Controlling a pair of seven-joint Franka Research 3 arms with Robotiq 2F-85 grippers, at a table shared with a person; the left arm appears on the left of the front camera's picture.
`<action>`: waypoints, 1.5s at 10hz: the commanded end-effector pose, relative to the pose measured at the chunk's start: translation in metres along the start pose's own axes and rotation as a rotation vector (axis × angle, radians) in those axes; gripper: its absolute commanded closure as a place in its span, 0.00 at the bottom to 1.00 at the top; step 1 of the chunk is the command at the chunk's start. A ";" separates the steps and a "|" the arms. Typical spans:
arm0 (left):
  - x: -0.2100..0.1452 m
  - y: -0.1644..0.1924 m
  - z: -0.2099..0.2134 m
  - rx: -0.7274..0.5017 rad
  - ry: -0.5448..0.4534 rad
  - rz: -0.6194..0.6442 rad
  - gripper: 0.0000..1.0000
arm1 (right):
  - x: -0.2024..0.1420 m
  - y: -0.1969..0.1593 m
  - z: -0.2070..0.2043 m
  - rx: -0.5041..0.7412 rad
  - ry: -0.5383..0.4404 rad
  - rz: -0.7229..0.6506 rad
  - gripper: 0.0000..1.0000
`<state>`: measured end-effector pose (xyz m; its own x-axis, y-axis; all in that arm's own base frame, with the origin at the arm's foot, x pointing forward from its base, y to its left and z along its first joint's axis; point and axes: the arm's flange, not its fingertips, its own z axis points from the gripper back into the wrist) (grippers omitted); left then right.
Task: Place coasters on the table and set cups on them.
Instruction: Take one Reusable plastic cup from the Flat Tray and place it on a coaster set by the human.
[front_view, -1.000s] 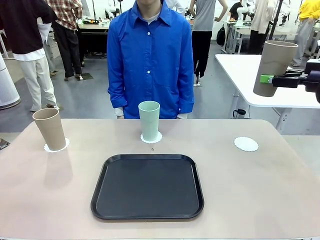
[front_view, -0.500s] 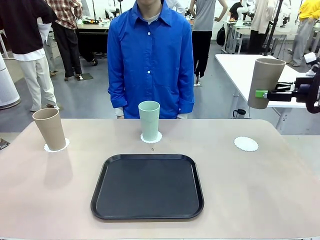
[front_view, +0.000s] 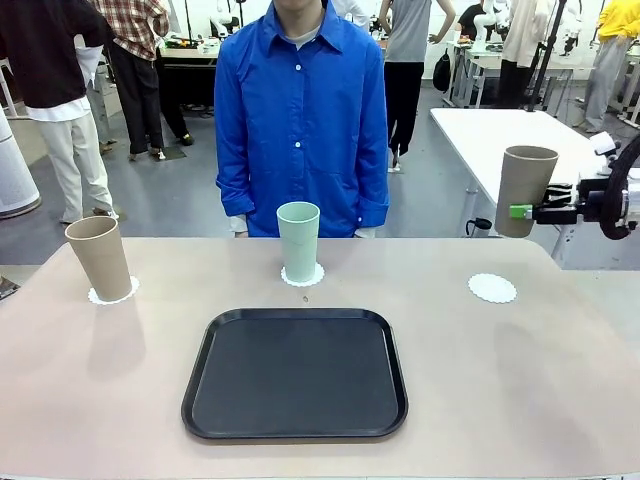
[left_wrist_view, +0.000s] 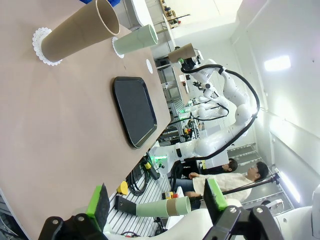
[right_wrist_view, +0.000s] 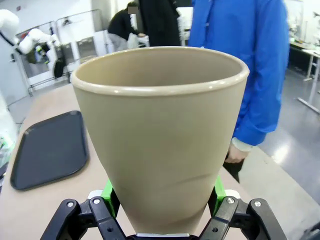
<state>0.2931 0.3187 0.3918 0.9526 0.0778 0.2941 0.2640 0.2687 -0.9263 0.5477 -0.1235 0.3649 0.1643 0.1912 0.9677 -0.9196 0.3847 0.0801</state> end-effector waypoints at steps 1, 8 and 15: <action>0.000 -0.003 -0.001 0.011 -0.004 0.016 0.00 | -0.011 -0.010 0.003 0.097 0.002 0.020 0.19; 0.000 -0.003 -0.001 0.011 -0.004 0.016 0.00 | -0.022 -0.002 -0.007 0.107 -0.013 0.004 0.19; 0.000 -0.003 -0.001 0.011 -0.004 0.016 0.00 | -0.086 -0.032 -0.027 0.188 -0.053 0.068 0.19</action>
<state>0.2931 0.3187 0.3918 0.9526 0.0777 0.2941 0.2640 0.2686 -0.9264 0.5604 -0.1233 0.2734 0.1257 0.1714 0.9771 -0.9727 0.2148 0.0875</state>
